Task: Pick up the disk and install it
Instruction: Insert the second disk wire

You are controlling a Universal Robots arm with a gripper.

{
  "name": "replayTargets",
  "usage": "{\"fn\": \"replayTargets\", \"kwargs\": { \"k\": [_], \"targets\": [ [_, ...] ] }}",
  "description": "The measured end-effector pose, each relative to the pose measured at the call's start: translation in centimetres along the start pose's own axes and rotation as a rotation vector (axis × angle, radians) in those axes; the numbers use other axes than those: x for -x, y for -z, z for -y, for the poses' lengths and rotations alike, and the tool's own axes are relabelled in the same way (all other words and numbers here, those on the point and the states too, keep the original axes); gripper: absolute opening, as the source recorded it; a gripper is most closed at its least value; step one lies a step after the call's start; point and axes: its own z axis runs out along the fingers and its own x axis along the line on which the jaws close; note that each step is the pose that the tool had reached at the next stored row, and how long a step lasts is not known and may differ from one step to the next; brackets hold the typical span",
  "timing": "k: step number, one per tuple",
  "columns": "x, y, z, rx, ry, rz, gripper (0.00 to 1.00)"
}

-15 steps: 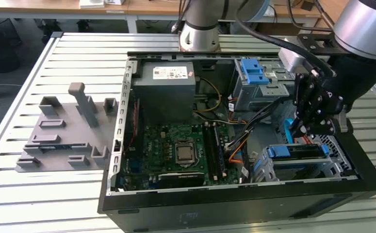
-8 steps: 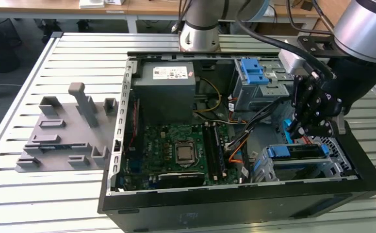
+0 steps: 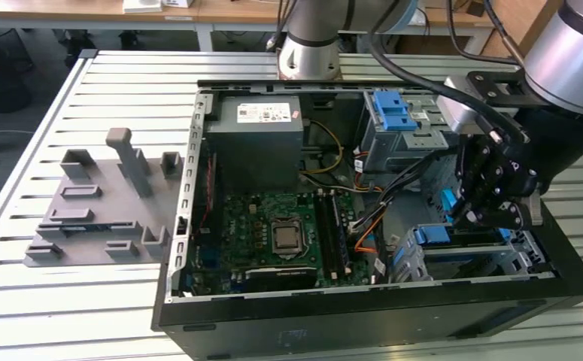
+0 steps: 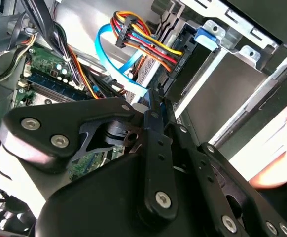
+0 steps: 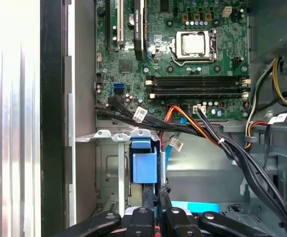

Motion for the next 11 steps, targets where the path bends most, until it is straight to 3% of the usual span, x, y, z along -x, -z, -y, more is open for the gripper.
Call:
{"fn": "replayTargets", "kwargs": {
  "k": [11],
  "targets": [
    [0.01, -0.20, 0.44, -0.0002, 0.000, -0.0001, 0.16]
  ]
}}
